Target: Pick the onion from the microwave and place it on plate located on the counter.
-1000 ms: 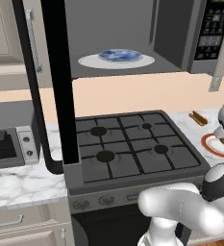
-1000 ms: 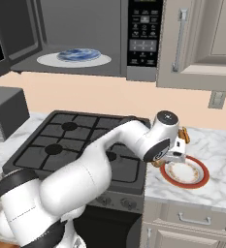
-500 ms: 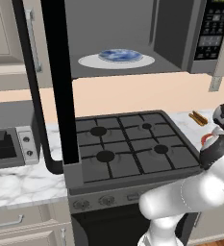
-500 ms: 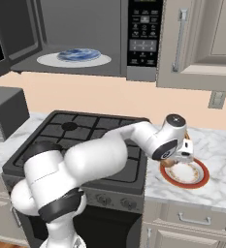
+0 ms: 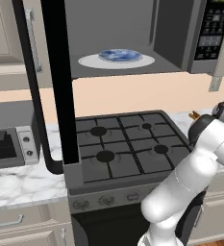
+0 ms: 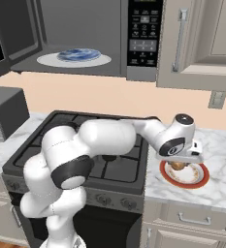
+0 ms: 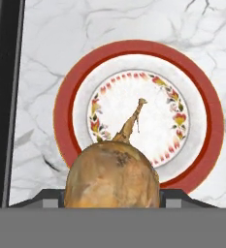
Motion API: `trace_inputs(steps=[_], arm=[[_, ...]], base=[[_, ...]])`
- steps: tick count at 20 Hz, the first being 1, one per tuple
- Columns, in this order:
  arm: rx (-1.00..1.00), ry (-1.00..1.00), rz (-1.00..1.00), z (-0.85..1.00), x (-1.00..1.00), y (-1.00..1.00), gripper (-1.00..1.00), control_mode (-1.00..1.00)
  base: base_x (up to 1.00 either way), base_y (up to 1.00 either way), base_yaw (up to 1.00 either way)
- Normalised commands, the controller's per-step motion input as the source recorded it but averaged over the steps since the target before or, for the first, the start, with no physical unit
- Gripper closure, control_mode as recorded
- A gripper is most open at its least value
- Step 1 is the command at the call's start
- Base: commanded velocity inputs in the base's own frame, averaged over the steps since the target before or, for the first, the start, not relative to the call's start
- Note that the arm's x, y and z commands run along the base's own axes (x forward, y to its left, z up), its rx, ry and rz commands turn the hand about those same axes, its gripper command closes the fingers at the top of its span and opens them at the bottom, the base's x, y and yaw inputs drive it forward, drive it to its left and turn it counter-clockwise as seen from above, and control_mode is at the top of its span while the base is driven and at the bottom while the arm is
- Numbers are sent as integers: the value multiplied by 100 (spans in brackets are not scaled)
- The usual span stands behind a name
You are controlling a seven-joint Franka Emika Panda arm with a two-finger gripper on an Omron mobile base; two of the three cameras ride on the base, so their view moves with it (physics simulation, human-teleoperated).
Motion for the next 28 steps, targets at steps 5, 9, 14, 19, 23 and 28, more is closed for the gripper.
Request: trace_inputs(steps=[5,9,14,19,23,28], arm=[[0,13,0,0,20,-29,100,-100],[0,7,0,-10,11,-18,100,-100],[0,0,0,-30,26,-3,100,-100],[0,0,0,-32,18,-5,100,-100],[0,0,0,-31,11,-4,100,-100],[0,0,0,-25,6,-8,100,-100]], base=[[0,0,0],[0,0,0],[0,0,0],[0,0,0],[0,0,0],[0,0,0]])
